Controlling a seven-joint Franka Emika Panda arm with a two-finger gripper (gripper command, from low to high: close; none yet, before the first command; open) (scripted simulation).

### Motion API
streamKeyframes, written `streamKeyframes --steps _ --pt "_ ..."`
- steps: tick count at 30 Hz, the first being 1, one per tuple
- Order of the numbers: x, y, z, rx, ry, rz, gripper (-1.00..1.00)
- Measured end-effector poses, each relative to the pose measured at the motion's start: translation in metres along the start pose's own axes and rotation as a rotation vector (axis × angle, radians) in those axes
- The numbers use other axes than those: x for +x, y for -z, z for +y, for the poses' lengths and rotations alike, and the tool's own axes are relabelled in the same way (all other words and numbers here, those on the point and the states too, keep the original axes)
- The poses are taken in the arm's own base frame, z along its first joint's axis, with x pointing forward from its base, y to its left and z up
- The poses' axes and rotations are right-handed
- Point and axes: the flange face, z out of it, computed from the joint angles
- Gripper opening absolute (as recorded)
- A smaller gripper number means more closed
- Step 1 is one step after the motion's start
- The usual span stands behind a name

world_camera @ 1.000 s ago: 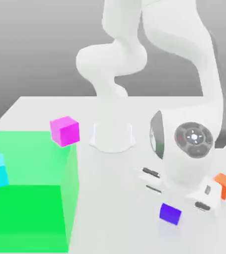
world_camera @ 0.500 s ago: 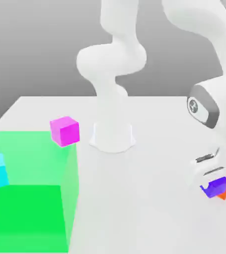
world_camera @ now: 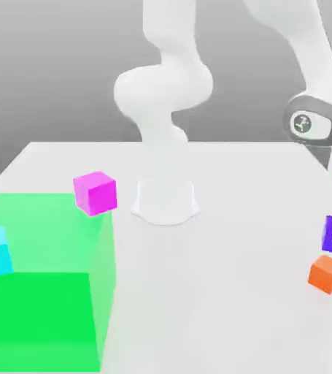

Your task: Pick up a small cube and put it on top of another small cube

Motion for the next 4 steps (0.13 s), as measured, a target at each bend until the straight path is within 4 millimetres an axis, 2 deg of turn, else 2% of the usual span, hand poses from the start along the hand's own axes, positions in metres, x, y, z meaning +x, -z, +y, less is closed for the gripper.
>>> streamKeyframes --steps 1,4 --pt "0.0009 -0.0092 0.0 0.0 0.001 0.0 1.0" --pt "0.0009 -0.0092 0.0 0.0 0.001 0.0 1.0"
